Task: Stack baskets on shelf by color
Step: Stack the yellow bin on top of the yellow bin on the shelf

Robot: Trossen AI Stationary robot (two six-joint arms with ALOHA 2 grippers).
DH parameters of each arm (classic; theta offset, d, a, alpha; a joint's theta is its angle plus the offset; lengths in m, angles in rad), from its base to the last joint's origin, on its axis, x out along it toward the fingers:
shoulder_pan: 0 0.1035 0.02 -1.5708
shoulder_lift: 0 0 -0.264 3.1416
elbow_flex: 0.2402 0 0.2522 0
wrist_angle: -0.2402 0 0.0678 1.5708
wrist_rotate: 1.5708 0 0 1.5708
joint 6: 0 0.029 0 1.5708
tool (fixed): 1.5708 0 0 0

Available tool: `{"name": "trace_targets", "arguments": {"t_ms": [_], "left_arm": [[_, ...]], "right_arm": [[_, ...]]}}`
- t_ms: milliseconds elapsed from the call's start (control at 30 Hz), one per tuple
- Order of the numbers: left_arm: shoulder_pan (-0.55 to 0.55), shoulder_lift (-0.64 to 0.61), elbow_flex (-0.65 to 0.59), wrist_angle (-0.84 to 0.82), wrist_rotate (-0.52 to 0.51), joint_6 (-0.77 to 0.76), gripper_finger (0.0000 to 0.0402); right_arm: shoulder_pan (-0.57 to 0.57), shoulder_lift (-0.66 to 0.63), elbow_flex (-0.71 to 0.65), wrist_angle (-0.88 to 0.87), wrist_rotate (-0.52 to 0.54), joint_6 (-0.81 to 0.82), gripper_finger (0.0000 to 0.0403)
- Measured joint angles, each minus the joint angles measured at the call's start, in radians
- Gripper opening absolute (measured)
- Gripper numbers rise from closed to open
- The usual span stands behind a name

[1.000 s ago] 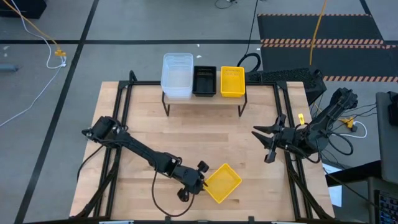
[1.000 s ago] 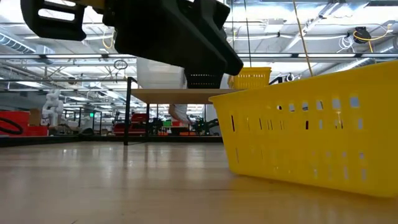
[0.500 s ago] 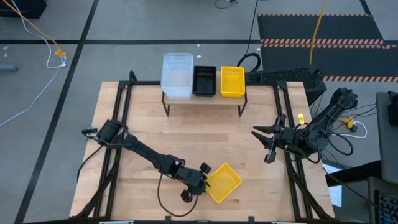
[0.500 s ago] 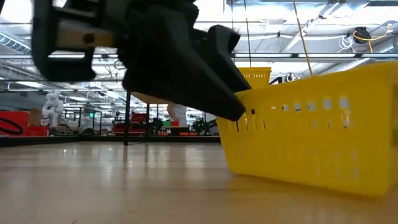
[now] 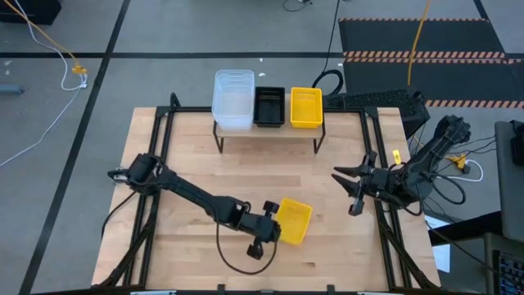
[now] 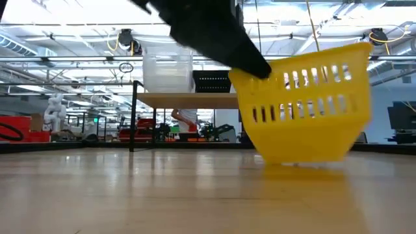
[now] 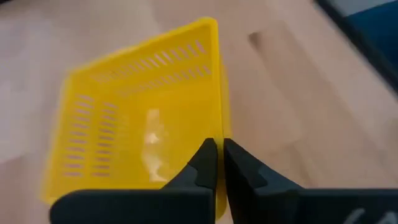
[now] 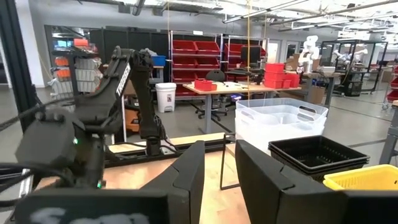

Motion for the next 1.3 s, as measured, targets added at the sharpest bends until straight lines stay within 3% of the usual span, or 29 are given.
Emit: {"name": "trace_targets", "arguments": {"t_ms": [267, 400, 500, 733, 867, 967, 1100, 1300], "left_arm": [[0.009, -0.05, 0.389, -0.465, -0.263, 0.056, 0.0021], [0.059, -0.057, 0.636, -0.582, -0.343, 0.137, 0.0009], [0.134, -0.059, 0.747, -0.537, -0.337, 0.156, 0.001], [0.371, -0.044, 0.763, -0.382, -0.288, 0.414, 0.0007], [0.515, -0.031, 0.758, -0.335, -0.193, 0.437, 0.0014], [0.6, -0.019, 0.741, -0.335, -0.067, 0.433, 0.0013], [0.666, 0.0, 0.711, -0.294, 0.042, 0.421, 0.0008], [0.667, 0.036, 0.626, -0.193, 0.048, 0.443, 0.0013]], "right_arm": [[0.04, 0.0, 0.0, 0.0, 0.001, -0.001, 0.0086], [0.047, 0.0, 0.0, 0.001, 0.002, -0.002, 0.0086], [0.047, 0.0, 0.0, 0.001, 0.003, 0.005, 0.0086], [0.047, 0.019, 0.0, 0.001, 0.003, 0.03, 0.0086], [0.047, 0.027, 0.0, 0.0, 0.003, 0.052, 0.0086], [0.053, 0.035, 0.0, -0.011, 0.004, 0.061, 0.0086], [0.06, 0.037, 0.0, -0.015, 0.004, 0.063, 0.0086], [0.06, 0.036, 0.0, -0.017, 0.005, 0.066, 0.0086]]}}
